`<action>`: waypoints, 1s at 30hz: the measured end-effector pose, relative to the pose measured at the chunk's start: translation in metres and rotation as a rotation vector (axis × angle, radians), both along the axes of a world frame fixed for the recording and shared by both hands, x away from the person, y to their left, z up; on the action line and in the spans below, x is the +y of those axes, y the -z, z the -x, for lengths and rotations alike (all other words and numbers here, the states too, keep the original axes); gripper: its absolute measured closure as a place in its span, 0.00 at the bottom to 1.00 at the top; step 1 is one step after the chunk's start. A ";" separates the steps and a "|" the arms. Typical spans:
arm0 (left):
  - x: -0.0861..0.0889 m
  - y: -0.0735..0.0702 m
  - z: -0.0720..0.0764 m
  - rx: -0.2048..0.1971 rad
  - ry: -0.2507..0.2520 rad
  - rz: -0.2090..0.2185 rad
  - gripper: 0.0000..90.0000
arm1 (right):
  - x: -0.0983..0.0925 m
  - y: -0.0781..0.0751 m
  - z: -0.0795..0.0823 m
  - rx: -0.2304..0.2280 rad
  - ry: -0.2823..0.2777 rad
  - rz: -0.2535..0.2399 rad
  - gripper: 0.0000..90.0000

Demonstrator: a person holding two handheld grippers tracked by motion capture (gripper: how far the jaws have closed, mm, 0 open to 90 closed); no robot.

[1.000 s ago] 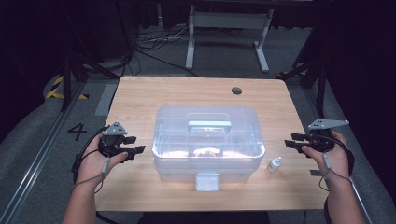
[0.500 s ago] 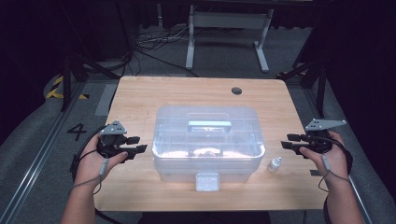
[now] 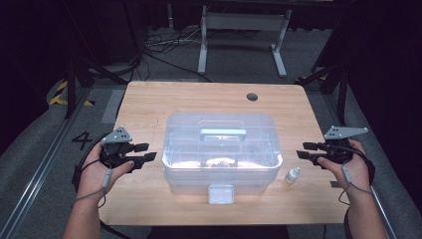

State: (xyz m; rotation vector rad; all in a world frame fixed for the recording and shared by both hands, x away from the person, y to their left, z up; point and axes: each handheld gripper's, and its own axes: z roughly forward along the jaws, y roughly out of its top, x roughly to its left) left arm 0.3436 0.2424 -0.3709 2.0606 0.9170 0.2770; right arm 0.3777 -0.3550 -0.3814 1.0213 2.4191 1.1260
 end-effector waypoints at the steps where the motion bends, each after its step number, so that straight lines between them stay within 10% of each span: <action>1: 0.000 -0.001 0.000 -0.006 0.003 0.001 0.59 | 0.001 -0.001 0.000 0.001 0.002 -0.005 0.61; 10: 0.000 -0.002 0.002 0.002 0.000 0.012 0.60 | 0.018 -0.026 0.003 -0.056 -0.050 -0.067 0.61; 30: 0.004 -0.004 0.003 0.003 -0.001 0.027 0.60 | 0.084 -0.076 -0.012 -0.104 -0.237 -0.025 0.58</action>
